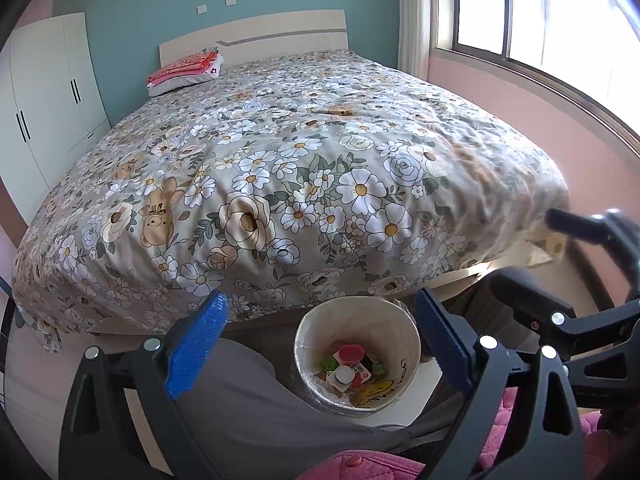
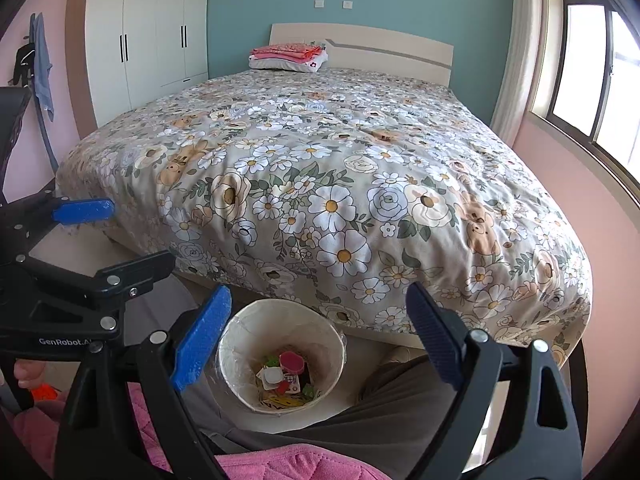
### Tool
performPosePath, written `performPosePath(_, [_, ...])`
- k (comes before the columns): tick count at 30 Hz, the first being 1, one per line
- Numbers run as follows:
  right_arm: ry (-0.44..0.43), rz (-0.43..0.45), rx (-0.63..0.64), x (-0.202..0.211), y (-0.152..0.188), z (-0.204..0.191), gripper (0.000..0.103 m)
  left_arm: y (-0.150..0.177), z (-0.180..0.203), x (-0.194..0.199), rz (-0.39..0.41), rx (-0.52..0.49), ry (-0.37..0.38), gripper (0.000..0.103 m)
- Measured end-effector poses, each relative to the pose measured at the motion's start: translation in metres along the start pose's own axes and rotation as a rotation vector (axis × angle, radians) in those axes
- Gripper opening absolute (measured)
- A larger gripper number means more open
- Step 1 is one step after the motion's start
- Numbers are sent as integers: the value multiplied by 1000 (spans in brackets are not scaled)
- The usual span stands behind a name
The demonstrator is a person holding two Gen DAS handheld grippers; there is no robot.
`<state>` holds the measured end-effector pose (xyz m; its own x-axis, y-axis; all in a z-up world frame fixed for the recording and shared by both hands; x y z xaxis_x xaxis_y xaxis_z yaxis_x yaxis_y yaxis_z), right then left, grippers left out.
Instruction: Collect trash
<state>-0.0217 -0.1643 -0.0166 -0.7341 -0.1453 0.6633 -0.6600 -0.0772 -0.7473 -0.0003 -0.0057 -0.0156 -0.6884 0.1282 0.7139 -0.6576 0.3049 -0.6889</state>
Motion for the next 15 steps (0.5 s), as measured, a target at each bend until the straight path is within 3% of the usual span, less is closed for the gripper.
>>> performPosePath(15, [-2,-6,-3,-1,1,0,88,0,-2,-1,-7,1,4,95])
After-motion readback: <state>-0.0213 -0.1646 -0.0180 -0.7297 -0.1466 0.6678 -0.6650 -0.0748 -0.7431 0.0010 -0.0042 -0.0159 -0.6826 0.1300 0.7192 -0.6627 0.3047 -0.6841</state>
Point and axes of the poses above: each gripper's, at about its wrist camera, not at the fingertips, and x roughly against the way its jaws point, z to its right, y to its underside, the point moved 1 cm from there along -x, roughly the way its jaws point, and after that the axes turned 6 degrees about -x, right-handed, at the moved point
